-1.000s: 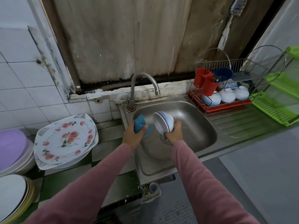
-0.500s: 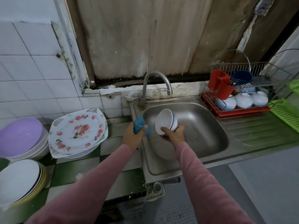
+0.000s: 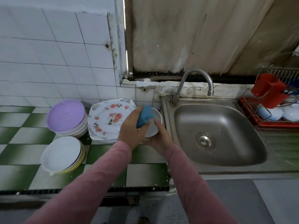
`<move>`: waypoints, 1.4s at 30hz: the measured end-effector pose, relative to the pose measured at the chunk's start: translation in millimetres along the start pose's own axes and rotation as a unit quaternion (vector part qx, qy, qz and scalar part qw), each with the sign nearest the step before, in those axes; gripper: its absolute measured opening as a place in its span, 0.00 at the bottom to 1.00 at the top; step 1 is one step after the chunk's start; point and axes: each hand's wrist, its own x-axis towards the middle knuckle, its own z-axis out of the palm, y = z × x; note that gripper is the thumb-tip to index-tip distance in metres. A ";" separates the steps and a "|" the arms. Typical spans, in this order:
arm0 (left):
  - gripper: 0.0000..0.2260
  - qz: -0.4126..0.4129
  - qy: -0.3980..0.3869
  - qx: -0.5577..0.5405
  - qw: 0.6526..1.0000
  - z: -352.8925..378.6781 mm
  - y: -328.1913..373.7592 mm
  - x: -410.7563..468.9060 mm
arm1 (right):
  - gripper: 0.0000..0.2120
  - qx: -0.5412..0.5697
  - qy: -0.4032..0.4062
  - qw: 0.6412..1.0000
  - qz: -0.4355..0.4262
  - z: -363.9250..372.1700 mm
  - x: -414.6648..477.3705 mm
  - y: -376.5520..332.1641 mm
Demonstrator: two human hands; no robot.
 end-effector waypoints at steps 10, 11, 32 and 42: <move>0.23 -0.130 -0.243 0.095 0.957 -58.8 -27.9 -0.7 | 0.35 0.083 0.012 0.996 0.033 85.4 20.3 23.7; 0.21 -0.138 -0.250 0.054 0.957 -64.5 -30.2 0.2 | 0.33 0.073 0.018 0.997 0.033 87.7 22.4 26.3; 0.18 -0.112 -0.308 0.059 0.943 -100.6 -48.1 3.0 | 0.34 0.114 0.083 0.990 0.000 109.3 40.1 54.8; 0.27 -0.123 -0.047 -0.076 0.988 -94.4 -75.1 -1.1 | 0.34 0.163 0.063 0.984 0.017 130.4 47.1 70.4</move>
